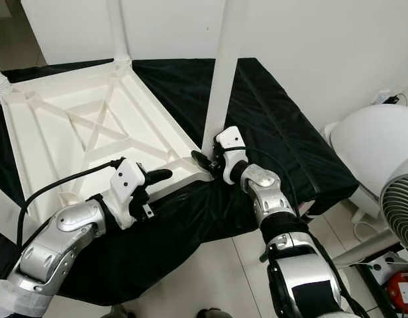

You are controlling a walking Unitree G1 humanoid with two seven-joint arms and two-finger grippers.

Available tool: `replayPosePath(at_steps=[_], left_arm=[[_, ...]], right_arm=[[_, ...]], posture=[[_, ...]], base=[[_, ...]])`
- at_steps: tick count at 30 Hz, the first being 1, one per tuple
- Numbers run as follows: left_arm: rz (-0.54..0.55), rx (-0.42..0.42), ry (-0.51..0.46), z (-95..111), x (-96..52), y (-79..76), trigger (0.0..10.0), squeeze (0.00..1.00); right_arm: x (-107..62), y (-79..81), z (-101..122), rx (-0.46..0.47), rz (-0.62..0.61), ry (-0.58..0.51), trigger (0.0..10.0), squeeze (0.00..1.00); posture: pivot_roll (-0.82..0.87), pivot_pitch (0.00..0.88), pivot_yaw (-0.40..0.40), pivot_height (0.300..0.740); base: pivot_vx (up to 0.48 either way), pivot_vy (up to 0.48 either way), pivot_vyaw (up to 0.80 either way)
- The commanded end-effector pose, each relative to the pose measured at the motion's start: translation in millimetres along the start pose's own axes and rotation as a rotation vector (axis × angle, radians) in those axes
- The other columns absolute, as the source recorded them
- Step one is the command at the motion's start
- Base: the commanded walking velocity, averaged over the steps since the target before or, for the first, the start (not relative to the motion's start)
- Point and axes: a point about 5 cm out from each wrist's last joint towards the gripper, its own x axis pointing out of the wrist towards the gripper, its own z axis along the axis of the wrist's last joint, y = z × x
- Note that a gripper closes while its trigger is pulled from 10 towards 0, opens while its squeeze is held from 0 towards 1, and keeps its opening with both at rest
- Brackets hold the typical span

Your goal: Building children table

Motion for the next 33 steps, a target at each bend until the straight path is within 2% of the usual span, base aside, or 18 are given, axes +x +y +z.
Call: replayPosePath(at_steps=[1, 2, 3, 11, 18, 23, 24, 26, 29, 30, 31, 33], left_arm=[[0.016, 0.011, 0.006, 1, -0.9, -0.1, 10.0, 0.00], [0.016, 0.010, 0.006, 1, -0.7, 0.0, 10.0, 0.00], [0.017, 0.011, 0.006, 2, -0.6, 0.5, 10.0, 0.00], [0.017, 0.011, 0.006, 2, -1.3, 1.3, 10.0, 0.00], [0.012, 0.003, 0.006, 1, -0.4, -0.8, 10.0, 0.00], [0.009, -0.001, 0.007, 0, -0.5, -1.5, 10.0, 0.00], [0.006, -0.003, 0.009, 0, -0.6, -1.8, 10.0, 0.00], [0.005, -0.003, 0.009, 0, -0.6, -1.7, 10.0, 0.00], [0.005, -0.003, 0.009, 0, -0.6, -1.7, 10.0, 0.00], [0.005, -0.003, 0.009, 0, -0.4, -1.2, 10.0, 0.00], [0.005, -0.003, 0.009, 0, -0.4, -1.2, 10.0, 0.00], [0.005, -0.006, 0.003, 0, 1.6, -2.4, 10.0, 0.00]], right_arm=[[-3.0, 5.4, -15, -0.016, 0.019, 0.073, 0.0, 0.00], [-3.4, 4.8, -16, -0.011, 0.014, 0.072, 3.2, 0.00], [-4.0, 3.8, -16, 0.014, -0.007, 0.066, 10.0, 0.00], [-4.0, 5.9, -13, 0.081, -0.070, 0.039, 10.0, 0.00], [-2.0, 18.8, -17, 0.197, -0.293, 0.044, 10.0, 0.00], [-4.5, 26.6, -18, 0.209, -0.372, 0.044, 10.0, 0.00], [-6.9, 34.7, -19, 0.237, -0.475, 0.047, 10.0, 0.00], [-7.9, 38.0, -20, 0.251, -0.520, 0.050, 10.0, 0.00], [-7.9, 38.0, -20, 0.251, -0.520, 0.050, 10.0, 0.00], [-8.8, 42.9, -21, 0.258, -0.582, 0.061, 10.0, 0.00], [-8.8, 42.9, -21, 0.258, -0.582, 0.061, 10.0, 0.00], [-9.0, 55.5, -20, 0.306, -0.718, 0.061, 10.0, 0.00]], posture=[[0.10, 0.089, -0.050, 0.740], [0.10, 0.089, -0.050, 0.740], [0.09, 0.093, -0.049, 0.740], [0.09, 0.096, -0.045, 0.740], [0.08, 0.103, -0.045, 0.740], [0.07, 0.107, -0.043, 0.740], [0.07, 0.108, -0.043, 0.740], [0.07, 0.108, -0.043, 0.740], [0.07, 0.108, -0.043, 0.740], [0.07, 0.109, -0.041, 0.740], [0.07, 0.109, -0.041, 0.740], [0.07, 0.109, -0.047, 0.740]], base=[[0.000, 0.000, 0.00], [0.000, 0.000, 0.00], [0.000, 0.000, 0.00], [0.000, 0.000, 0.00], [0.000, 0.000, 0.00], [0.000, 0.000, 0.00], [0.000, 0.000, 0.00], [0.000, 0.000, 0.00], [0.000, 0.000, 0.00], [0.000, 0.000, 0.00], [0.000, 0.000, 0.00], [0.000, 0.000, 0.00]])
